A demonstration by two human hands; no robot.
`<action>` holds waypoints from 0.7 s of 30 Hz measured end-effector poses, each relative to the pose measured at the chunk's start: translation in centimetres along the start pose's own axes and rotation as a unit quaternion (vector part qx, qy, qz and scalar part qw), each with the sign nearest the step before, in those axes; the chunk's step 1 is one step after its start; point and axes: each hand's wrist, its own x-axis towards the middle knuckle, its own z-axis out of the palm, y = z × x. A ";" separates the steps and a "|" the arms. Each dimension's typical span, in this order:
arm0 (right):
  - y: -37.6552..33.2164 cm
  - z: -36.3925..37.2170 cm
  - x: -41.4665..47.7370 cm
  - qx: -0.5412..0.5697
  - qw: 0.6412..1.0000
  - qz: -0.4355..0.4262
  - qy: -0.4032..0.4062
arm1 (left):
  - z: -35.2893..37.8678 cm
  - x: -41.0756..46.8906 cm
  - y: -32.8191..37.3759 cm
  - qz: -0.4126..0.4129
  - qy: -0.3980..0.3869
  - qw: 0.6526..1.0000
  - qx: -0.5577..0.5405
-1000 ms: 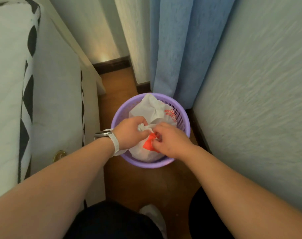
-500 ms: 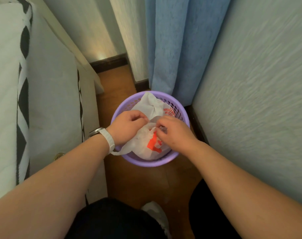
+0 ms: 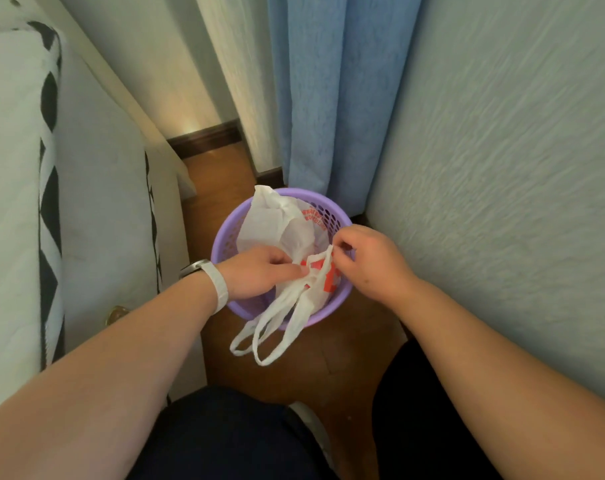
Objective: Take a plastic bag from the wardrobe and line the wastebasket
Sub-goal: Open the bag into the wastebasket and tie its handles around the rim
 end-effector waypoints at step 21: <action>2.5 -2.1 0.2 0.029 0.989 0.130 0.064 | -1.0 0.3 0.8 0.061 0.239 0.965 -0.087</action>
